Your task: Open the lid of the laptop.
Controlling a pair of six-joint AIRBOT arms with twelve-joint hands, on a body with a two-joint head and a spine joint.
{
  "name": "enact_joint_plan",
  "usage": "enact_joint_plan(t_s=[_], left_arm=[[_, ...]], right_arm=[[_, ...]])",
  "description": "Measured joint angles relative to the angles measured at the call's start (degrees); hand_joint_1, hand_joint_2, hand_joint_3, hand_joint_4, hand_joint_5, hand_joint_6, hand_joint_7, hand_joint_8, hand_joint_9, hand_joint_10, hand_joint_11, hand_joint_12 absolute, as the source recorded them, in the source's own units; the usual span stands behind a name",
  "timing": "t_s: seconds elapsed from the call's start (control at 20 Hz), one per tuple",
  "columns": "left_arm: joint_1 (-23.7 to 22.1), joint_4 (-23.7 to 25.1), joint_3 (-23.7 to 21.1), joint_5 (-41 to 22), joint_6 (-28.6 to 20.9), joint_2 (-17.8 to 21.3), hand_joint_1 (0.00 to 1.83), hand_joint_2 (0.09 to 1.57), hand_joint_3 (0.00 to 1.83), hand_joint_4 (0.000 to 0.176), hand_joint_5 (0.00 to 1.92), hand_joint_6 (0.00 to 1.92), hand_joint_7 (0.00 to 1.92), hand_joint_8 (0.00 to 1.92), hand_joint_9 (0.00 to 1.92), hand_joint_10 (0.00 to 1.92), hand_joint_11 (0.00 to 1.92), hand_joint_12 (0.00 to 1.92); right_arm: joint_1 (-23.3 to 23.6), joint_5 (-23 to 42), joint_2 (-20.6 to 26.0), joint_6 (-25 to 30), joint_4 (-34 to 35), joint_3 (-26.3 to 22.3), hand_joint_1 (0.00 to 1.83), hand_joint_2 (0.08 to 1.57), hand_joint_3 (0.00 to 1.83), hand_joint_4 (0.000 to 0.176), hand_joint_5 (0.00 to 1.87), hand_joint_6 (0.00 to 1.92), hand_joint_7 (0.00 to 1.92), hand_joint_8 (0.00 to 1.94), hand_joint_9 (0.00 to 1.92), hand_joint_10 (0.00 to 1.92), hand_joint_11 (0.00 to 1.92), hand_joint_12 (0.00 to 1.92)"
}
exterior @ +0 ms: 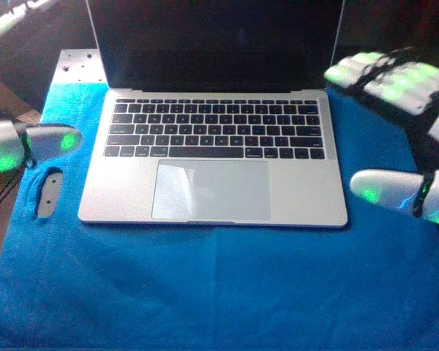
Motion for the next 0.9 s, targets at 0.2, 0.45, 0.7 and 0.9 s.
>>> enact_joint_plan(t_s=[0.2, 0.45, 0.7, 0.9], left_arm=[[7.61, -0.9, -1.2, -14.51, -8.85, -3.19, 0.28, 1.05, 0.03, 0.0, 0.0, 0.0, 0.0, 0.0, 0.0, 0.0, 0.0, 0.0], [10.67, -1.9, -2.62, -25.57, -12.79, -3.93, 0.12, 1.11, 0.0, 0.0, 0.0, 0.0, 0.0, 0.0, 0.0, 0.0, 0.0, 0.0], [11.13, -1.84, -3.04, -26.86, -14.58, -4.04, 0.1, 1.15, 0.0, 0.0, 0.0, 0.0, 0.0, 0.0, 0.0, 0.0, 0.0, 0.0], [11.06, -0.94, -3.43, -27.02, -15.23, -3.74, 0.1, 1.14, 0.0, 0.0, 0.0, 0.0, 0.0, 0.0, 0.0, 0.0, 0.0, 0.0]], right_arm=[[-5.35, 14.38, 0.52, 0.0, 9.09, -1.57, 0.4, 1.02, 0.0, 0.0, 0.09, 0.01, 0.03, 0.0, 0.0, 0.0, 0.0, 0.0], [-7.21, 27.74, 1.22, 0.42, 11.43, -3.28, 0.43, 1.02, 0.03, 0.0, 0.09, 0.0, 0.01, 0.0, 0.0, 0.0, 0.0, 0.0], [-7.21, 27.12, 1.55, 0.79, 9.18, -3.69, 0.39, 1.06, 0.01, 0.0, 0.1, 0.01, 0.0, 0.0, 0.0, 0.0, 0.0, 0.0], [-7.21, 27.28, 2.8, 0.76, 9.77, -3.69, 0.53, 1.03, 0.0, 0.0, 0.19, 0.01, 0.09, 0.01, 0.05, 0.01, 0.03, 0.01]])
